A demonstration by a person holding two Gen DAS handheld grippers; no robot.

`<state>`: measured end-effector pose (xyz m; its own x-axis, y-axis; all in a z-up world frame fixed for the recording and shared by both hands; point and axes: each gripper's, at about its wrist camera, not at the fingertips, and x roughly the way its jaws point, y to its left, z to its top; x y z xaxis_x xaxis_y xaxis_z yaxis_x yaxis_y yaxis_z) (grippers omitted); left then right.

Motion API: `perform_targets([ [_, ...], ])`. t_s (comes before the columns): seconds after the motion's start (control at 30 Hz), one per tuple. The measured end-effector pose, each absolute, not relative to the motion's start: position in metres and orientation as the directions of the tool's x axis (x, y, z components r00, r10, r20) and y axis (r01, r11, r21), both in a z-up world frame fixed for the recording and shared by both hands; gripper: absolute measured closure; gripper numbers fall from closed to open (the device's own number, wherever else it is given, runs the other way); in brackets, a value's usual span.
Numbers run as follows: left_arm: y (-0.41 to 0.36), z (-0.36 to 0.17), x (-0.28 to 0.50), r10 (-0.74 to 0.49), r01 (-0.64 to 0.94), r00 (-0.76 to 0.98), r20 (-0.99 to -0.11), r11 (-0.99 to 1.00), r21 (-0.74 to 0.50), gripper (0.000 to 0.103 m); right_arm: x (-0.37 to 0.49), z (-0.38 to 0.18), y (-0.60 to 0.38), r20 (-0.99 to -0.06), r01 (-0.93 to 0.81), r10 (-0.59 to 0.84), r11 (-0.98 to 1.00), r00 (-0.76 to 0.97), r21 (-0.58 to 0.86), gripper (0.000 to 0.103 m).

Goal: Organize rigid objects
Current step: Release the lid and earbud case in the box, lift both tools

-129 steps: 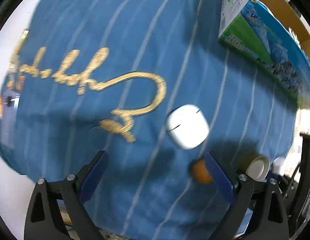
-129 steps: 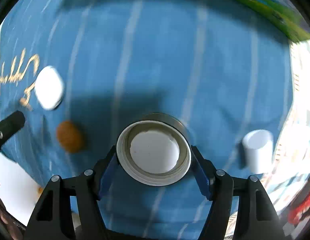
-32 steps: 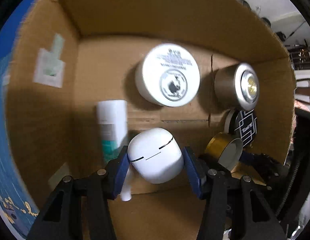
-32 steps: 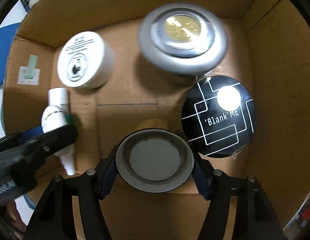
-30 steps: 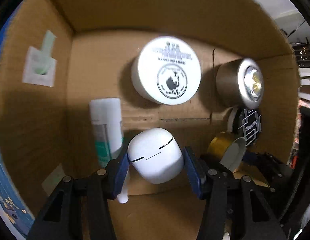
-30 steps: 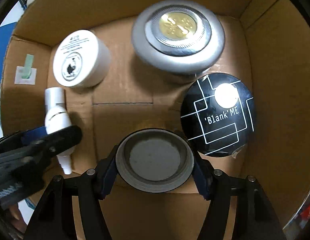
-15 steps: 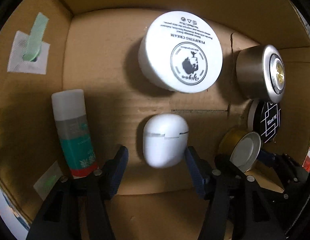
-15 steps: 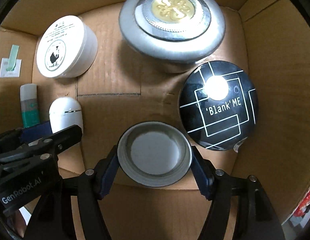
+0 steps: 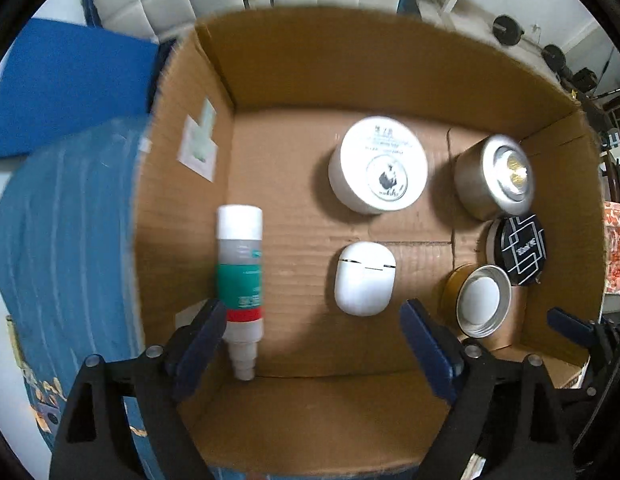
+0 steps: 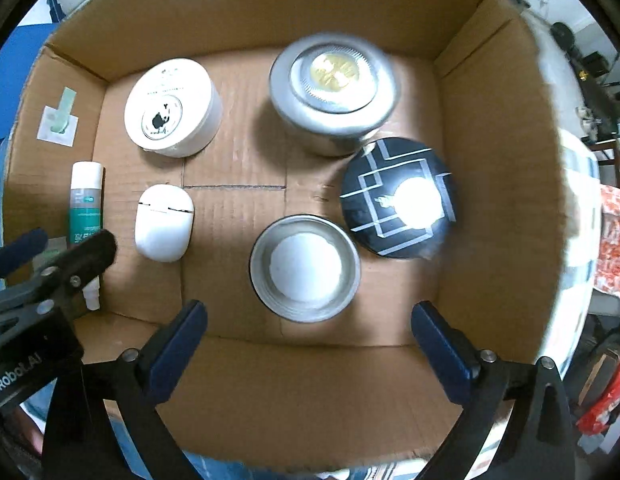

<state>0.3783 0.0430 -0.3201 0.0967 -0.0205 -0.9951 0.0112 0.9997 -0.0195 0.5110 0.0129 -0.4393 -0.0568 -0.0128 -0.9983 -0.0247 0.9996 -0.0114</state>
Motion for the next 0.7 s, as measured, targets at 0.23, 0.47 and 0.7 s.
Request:
perform_targets([
  [0.23, 0.052, -0.27, 0.366, -0.012, -0.018, 0.229, -0.973, 1.0, -0.017, 0.002, 0.48, -0.394, 0.001, -0.997, 0.017, -0.03, 0.999, 0.069, -0.029, 0.0],
  [0.47, 0.052, -0.239, 0.335, -0.04, -0.015, 0.314, -0.949, 0.999, -0.047, 0.002, 0.458, -0.344, -0.008, -0.982, -0.014, -0.041, 0.999, 0.182, -0.044, 0.0],
  [0.7, 0.051, -0.199, 0.301, -0.012, -0.014, 0.409, -0.913, 1.0, -0.02, 0.002, 0.424, -0.295, -0.015, -0.971, -0.014, -0.005, 1.0, 0.238, -0.009, 0.0],
])
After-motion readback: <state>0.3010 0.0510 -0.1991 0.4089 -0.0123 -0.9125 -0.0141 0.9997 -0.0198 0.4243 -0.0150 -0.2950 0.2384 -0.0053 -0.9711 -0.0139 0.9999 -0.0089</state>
